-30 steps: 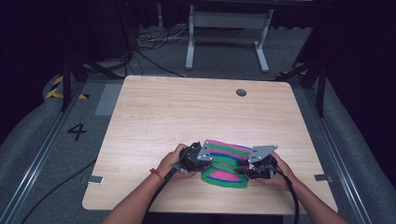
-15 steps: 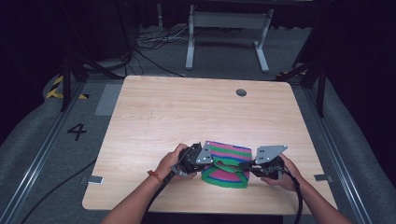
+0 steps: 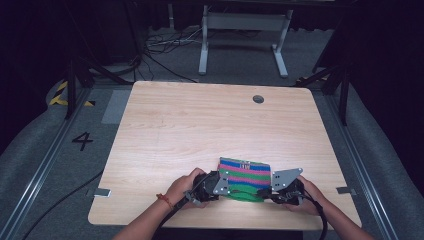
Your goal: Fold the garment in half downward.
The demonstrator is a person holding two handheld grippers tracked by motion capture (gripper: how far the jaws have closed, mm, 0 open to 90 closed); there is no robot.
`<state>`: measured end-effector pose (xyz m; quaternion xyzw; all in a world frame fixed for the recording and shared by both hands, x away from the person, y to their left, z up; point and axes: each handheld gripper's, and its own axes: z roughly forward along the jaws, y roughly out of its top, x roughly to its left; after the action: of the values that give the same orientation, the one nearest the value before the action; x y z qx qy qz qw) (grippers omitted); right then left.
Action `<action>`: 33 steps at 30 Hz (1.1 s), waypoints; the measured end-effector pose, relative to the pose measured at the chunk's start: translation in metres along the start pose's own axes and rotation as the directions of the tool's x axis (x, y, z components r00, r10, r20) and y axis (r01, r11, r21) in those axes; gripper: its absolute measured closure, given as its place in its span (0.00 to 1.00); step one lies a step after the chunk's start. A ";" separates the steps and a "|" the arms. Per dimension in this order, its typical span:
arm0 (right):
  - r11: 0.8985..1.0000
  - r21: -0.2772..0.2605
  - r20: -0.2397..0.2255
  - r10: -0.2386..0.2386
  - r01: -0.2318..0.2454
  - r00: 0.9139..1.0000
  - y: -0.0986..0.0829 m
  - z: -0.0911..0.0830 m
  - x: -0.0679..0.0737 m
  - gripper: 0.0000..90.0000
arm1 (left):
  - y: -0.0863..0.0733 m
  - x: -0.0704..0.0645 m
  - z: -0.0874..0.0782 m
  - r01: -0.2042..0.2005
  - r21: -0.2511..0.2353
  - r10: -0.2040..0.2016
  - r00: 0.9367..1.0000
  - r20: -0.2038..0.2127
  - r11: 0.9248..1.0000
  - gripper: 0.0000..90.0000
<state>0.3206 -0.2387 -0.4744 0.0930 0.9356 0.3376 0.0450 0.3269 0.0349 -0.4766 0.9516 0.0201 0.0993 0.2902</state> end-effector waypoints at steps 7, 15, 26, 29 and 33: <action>0.999 -0.021 0.020 0.035 -0.035 0.999 -0.007 0.004 0.004 0.97 | -0.008 -0.003 0.003 0.016 -0.024 -0.016 1.000 -0.010 1.000 0.92; 0.999 -0.028 0.157 0.030 -0.026 0.987 -0.003 0.012 -0.015 0.98 | -0.011 0.014 0.007 0.066 -0.022 -0.067 0.996 -0.062 0.998 0.93; 0.996 -0.086 0.185 0.050 -0.034 0.982 -0.001 0.005 -0.019 0.92 | -0.018 0.018 -0.009 0.129 -0.109 -0.136 0.989 -0.058 0.986 0.82; 0.994 -0.105 0.194 0.054 -0.034 0.979 0.002 -0.003 -0.018 0.86 | -0.018 0.016 -0.018 0.125 -0.115 -0.135 0.988 -0.079 0.985 0.77; 0.991 -0.126 0.214 0.064 -0.038 0.975 0.005 -0.015 -0.016 0.79 | -0.025 0.014 -0.034 0.146 -0.130 -0.161 0.980 -0.117 0.981 0.71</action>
<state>0.3351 -0.2478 -0.4592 0.1507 0.9001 0.3826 0.1441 0.3339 0.0760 -0.4607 0.9196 0.1058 0.1381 0.3522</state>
